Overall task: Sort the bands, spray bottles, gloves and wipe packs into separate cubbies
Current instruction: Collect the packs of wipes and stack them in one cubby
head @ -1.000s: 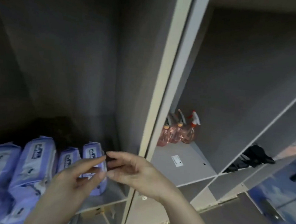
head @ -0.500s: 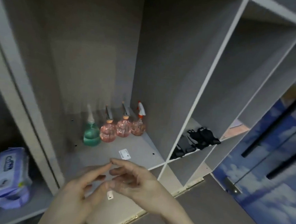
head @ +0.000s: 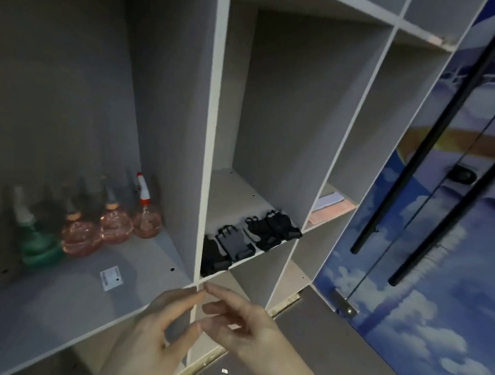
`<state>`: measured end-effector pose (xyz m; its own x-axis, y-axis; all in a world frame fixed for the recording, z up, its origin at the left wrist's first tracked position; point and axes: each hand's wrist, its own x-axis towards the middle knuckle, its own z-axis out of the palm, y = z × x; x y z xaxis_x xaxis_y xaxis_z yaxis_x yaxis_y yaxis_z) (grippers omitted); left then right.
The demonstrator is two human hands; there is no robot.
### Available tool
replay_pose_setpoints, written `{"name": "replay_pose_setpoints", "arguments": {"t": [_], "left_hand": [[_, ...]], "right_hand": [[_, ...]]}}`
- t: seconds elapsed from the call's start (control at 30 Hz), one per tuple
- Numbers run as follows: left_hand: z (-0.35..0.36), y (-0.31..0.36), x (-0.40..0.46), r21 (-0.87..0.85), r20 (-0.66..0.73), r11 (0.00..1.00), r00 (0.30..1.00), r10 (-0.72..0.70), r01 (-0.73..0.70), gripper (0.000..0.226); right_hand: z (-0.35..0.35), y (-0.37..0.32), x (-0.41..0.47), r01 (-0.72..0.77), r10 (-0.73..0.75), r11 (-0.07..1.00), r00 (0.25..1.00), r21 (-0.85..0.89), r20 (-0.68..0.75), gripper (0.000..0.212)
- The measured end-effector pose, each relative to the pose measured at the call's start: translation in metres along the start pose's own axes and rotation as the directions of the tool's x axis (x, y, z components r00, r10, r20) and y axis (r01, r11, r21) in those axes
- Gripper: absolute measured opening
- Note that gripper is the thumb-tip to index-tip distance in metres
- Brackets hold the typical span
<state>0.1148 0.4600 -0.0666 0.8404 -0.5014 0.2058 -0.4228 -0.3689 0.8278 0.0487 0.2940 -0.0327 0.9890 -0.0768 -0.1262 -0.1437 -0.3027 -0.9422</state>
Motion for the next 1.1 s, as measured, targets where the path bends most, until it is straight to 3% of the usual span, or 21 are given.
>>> {"name": "replay_pose_setpoints", "arguments": {"t": [0.3,0.4,0.53,0.73,1.1], "left_hand": [[0.027,0.012,0.053,0.055,0.062,0.998,0.998,-0.005,0.001,0.033],[0.022,0.009,0.067,0.049,0.021,0.999,1.000,-0.002,0.001,0.034],[0.006,-0.004,0.078,0.040,-0.063,0.998,0.997,-0.055,0.057,0.027],[-0.028,-0.026,0.087,0.043,-0.158,0.995,0.984,-0.085,0.093,0.050],[-0.055,-0.037,0.025,0.111,-0.323,0.976,0.935,-0.145,0.190,0.044]], "right_hand": [[-0.041,0.010,0.026,-0.044,0.047,0.998,0.996,0.046,-0.072,0.050],[-0.045,0.001,0.047,-0.039,0.042,0.997,0.998,0.069,-0.048,0.065],[-0.043,-0.008,0.082,-0.041,0.038,0.998,0.998,0.052,0.059,0.055],[-0.014,-0.016,0.122,-0.024,0.015,0.998,0.988,0.058,0.151,0.038],[0.040,-0.016,0.114,0.075,-0.077,0.997,0.963,0.017,0.257,0.045]]}}
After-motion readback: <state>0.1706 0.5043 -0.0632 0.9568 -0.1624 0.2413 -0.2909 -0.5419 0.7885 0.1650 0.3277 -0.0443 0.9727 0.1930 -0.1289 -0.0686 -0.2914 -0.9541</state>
